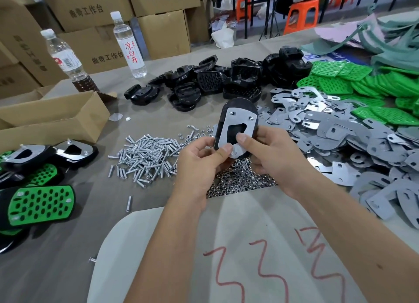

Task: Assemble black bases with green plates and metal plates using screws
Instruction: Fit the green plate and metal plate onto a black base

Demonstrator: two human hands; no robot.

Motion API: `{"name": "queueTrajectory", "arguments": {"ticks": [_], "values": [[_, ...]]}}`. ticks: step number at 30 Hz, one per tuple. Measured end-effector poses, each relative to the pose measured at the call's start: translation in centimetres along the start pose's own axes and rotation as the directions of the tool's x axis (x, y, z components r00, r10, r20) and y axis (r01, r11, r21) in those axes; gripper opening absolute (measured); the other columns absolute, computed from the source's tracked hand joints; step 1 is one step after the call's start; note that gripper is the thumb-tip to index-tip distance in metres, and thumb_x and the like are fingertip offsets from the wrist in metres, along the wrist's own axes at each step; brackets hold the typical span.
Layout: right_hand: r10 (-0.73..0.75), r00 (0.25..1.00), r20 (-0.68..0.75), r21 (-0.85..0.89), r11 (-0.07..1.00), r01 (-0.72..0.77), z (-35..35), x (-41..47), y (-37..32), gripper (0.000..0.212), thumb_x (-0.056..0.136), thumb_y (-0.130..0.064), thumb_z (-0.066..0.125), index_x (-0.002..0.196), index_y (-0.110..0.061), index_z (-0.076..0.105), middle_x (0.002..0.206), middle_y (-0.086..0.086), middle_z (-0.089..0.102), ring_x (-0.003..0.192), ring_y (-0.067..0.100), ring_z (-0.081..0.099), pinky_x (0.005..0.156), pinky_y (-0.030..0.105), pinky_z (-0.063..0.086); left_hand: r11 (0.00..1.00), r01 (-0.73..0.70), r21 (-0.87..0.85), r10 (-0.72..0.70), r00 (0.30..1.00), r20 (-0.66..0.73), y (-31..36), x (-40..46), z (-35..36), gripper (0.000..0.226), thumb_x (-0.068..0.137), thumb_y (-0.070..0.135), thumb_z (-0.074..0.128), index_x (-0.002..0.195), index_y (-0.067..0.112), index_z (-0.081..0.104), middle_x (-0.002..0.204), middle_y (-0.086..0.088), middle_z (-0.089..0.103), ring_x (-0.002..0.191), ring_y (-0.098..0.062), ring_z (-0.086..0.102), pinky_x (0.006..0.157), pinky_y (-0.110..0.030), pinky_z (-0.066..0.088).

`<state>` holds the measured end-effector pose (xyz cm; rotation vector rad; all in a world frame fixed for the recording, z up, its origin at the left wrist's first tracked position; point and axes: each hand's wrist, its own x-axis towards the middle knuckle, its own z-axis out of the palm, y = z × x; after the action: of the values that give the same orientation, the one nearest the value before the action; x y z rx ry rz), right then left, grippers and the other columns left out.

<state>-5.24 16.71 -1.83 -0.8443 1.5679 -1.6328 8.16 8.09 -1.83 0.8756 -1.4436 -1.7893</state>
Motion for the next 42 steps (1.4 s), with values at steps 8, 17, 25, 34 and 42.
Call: {"name": "queueTrajectory", "arguments": {"ticks": [8,17,25,34,42], "values": [[-0.020,1.000,0.005,0.000,1.000,0.020,-0.3,0.2,0.1,0.015,0.104,-0.020,0.063,0.107,-0.010,0.073,0.061,-0.008,0.051,0.040,0.006,0.031,0.041,0.021,0.029,1.000,0.018,0.014,-0.018,1.000,0.020,0.3,-0.2,-0.1,0.007,0.091,0.003,0.074,0.097,0.006,0.076,0.104,-0.025,0.075,0.089,-0.026,0.072,0.089,-0.041,0.061],[-0.039,0.992,0.122,-0.193,0.979,0.063,-0.1,0.1,0.8,0.015,0.100,-0.024,0.068,0.096,-0.011,0.075,0.066,0.002,0.053,0.045,0.006,0.032,0.045,0.020,0.026,0.998,0.052,-0.026,-0.051,0.998,0.047,1.1,0.0,-1.3,0.011,0.096,0.018,0.070,0.100,0.015,0.080,0.102,-0.008,0.080,0.083,-0.017,0.075,0.066,-0.028,0.059],[-0.160,0.986,0.038,-0.497,0.853,0.157,-0.1,-0.2,0.1,0.020,0.105,-0.040,0.050,0.098,-0.029,0.064,0.072,-0.015,0.068,0.059,0.009,0.057,0.057,0.035,0.045,0.997,0.004,-0.081,-0.010,0.997,-0.075,0.9,0.6,-1.2,0.016,0.097,0.005,0.066,0.109,0.003,0.076,0.102,-0.014,0.079,0.092,-0.026,0.076,0.083,-0.041,0.062],[-0.154,0.985,-0.081,-0.314,0.941,0.122,-0.6,0.0,-0.8,0.038,0.101,0.017,0.036,0.098,-0.003,0.068,0.095,0.018,0.070,0.077,0.023,0.076,0.072,0.026,0.064,0.979,0.026,-0.204,-0.053,0.990,-0.130,0.8,0.9,-1.4,0.009,0.096,0.004,0.068,0.098,0.005,0.076,0.092,-0.011,0.080,0.076,-0.018,0.077,0.061,-0.029,0.060],[-0.170,0.980,-0.103,-0.256,0.956,0.139,-0.7,0.1,-0.5,0.010,0.097,-0.003,0.069,0.091,-0.010,0.065,0.075,0.006,0.077,0.067,0.022,0.077,0.056,0.028,0.062,0.947,0.086,-0.308,-0.107,0.993,-0.051,0.9,0.9,-1.8,0.009,0.077,0.008,0.076,0.085,0.008,0.079,0.086,-0.013,0.079,0.070,-0.021,0.075,0.062,-0.034,0.063]]}}
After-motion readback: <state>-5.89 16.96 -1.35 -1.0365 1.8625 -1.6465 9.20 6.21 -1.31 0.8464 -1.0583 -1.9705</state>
